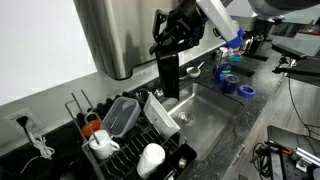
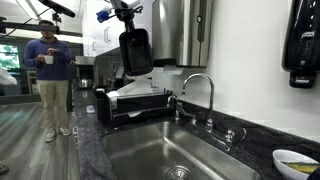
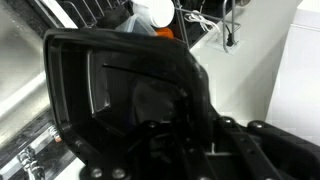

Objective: Move the black bowl from the dish drainer to the sink

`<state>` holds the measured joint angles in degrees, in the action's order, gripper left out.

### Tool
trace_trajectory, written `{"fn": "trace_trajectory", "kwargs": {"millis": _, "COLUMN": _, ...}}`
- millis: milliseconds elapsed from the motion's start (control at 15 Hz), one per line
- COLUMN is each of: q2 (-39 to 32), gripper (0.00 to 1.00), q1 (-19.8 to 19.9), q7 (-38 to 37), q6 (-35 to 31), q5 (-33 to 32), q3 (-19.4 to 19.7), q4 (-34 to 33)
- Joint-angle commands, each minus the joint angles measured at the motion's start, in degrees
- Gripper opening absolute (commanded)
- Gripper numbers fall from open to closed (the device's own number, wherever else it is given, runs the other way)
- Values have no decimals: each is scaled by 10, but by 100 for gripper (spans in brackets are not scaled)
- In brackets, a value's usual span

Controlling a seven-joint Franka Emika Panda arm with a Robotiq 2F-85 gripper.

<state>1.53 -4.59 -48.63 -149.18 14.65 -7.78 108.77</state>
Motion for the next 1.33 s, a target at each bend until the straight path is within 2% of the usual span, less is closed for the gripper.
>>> {"fn": "trace_trajectory", "kwargs": {"millis": 0, "q2": 22, "gripper": 6, "q1": 1, "q7": -30, "q6": 54, "q5": -34, "q3": 10, "q4": 14}}
{"fn": "trace_trajectory", "kwargs": {"millis": 600, "q2": 23, "gripper": 6, "q1": 12, "q7": -79, "q6": 152, "q5": -97, "q3": 30, "q4": 14}}
{"fn": "trace_trajectory", "kwargs": {"millis": 1267, "q2": 6, "gripper": 6, "q1": 25, "q7": -71, "q6": 177, "q5": -158, "q3": 53, "q4": 38}}
